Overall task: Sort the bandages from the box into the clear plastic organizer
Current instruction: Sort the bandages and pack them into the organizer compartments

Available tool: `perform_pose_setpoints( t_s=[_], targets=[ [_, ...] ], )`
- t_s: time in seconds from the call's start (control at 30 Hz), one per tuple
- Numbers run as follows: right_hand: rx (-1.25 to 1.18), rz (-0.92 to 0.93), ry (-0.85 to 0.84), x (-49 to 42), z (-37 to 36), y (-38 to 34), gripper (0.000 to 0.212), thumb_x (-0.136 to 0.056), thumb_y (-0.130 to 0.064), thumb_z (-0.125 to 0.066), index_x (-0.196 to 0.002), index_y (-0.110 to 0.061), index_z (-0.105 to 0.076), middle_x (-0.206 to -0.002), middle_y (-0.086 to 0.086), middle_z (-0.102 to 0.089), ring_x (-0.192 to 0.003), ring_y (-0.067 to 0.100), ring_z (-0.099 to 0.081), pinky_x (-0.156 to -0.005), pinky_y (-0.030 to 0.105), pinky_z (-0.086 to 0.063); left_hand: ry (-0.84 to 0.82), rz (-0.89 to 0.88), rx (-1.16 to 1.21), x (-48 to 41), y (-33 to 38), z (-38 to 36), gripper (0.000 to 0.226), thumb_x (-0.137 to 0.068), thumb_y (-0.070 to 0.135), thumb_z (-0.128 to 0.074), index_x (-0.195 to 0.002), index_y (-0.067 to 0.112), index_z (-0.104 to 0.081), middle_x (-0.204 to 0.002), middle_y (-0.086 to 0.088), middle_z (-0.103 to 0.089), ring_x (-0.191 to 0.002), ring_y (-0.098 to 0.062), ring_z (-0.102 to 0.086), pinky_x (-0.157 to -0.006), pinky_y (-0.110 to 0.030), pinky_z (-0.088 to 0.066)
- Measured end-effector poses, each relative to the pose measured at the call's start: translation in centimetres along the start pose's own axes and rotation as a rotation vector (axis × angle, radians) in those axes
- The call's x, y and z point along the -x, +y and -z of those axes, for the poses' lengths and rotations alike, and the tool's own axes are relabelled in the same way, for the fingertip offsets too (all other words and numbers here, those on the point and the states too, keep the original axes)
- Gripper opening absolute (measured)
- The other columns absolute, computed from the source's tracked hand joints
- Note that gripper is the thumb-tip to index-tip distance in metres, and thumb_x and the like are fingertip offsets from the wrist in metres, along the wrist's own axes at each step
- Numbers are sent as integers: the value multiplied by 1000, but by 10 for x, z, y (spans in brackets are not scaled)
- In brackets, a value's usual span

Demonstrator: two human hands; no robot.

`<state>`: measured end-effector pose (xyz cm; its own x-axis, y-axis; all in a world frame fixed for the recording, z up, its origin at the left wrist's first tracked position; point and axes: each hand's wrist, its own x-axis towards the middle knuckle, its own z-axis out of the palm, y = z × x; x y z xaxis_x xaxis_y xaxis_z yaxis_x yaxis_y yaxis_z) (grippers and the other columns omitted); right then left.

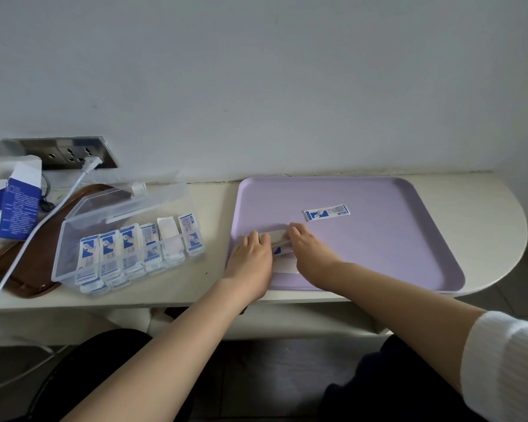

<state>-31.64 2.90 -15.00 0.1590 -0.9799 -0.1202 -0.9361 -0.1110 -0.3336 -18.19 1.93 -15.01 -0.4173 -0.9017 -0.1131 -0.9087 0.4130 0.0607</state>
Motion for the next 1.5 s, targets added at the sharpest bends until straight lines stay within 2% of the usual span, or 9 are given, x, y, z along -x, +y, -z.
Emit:
perform_pose_setpoints(
  t_s=[0.13, 0.3, 0.47, 0.57, 0.8, 0.93, 1.2, 1.4, 1.5],
  targets=[
    [7, 60, 68, -4, 2, -1, 26, -93, 3, -40, -118, -4, -45, -130, 9, -38, -108, 27, -45, -68, 22, -28, 107, 18, 100, 6, 0, 10, 15, -93, 3, -42, -107, 10, -42, -104, -11, -55, -94, -27, -50, -69, -29, -31],
    [-213, 72, 212, -5, 26, -17, 14, -95, -3, -43, -102, -5, -55, -103, 11, -59, -83, 25, -57, -71, 36, -48, 228, 32, 341, 20, -12, 24, 17, -91, -3, -35, -95, 14, -37, -86, -4, -52, -70, -27, -52, -57, -37, -39],
    [-496, 75, 28, 1, 47, -32, 12, -91, -3, -54, -88, -3, -65, -81, 8, -70, -62, 11, -66, -62, 22, -57, 245, 62, 646, 38, -40, 27, 30, -94, -2, -38, -103, 20, -57, -85, 0, -63, -56, -17, -56, -61, -37, -50],
    [-594, 79, -57, 3, 51, -42, 10, -89, -7, -59, -85, -6, -67, -76, 4, -71, -64, 15, -70, -64, 21, -58, 155, 78, 806, 53, -51, 31, 29, -98, 6, -37, -88, 26, -55, -77, 3, -63, -52, -14, -57, -59, -33, -52],
    [-655, 73, -132, 12, 39, -68, 14, -91, -7, -56, -81, -8, -65, -69, 2, -69, -64, 20, -70, -64, 25, -59, 129, 44, 715, 80, -65, 38, 15, -97, 17, -44, -83, 21, -51, -80, -6, -63, -63, -19, -52, -56, -26, -35],
    [-596, 94, -193, 19, 32, -79, 16, -92, -9, -55, -80, -16, -63, -74, 3, -70, -67, 20, -70, -66, 24, -58, 89, 42, 732, 90, -76, 40, 19, -94, 12, -48, -79, 17, -57, -65, 12, -63, -52, -5, -49, -50, -16, -33],
    [-594, 151, -207, 24, 21, -104, 10, -91, -11, -58, -93, -10, -68, -72, -2, -70, -61, 10, -69, -63, 20, -57, 41, 105, 706, 108, -100, 42, 30, -96, 1, -39, -103, 16, -64, -81, 11, -60, -62, -3, -56, -58, -16, -44],
    [-579, 157, -134, 15, 17, -111, 12, -92, -12, -56, -89, -12, -68, -73, -3, -69, -63, 13, -68, -67, 29, -58, 104, 175, 707, 114, -112, 53, 16, -96, 11, -46, -100, 21, -57, -70, 1, -66, -55, -2, -59, -60, -21, -49],
    [-504, 194, -137, 11, 12, -115, 12, -93, -12, -55, -88, -14, -66, -78, -2, -69, -67, 6, -67, -68, 21, -57, 150, 161, 730, 119, -119, 60, 13, -94, 10, -49, -94, 22, -54, -68, 8, -60, -62, -5, -63, -67, -28, -55]
  ],
)
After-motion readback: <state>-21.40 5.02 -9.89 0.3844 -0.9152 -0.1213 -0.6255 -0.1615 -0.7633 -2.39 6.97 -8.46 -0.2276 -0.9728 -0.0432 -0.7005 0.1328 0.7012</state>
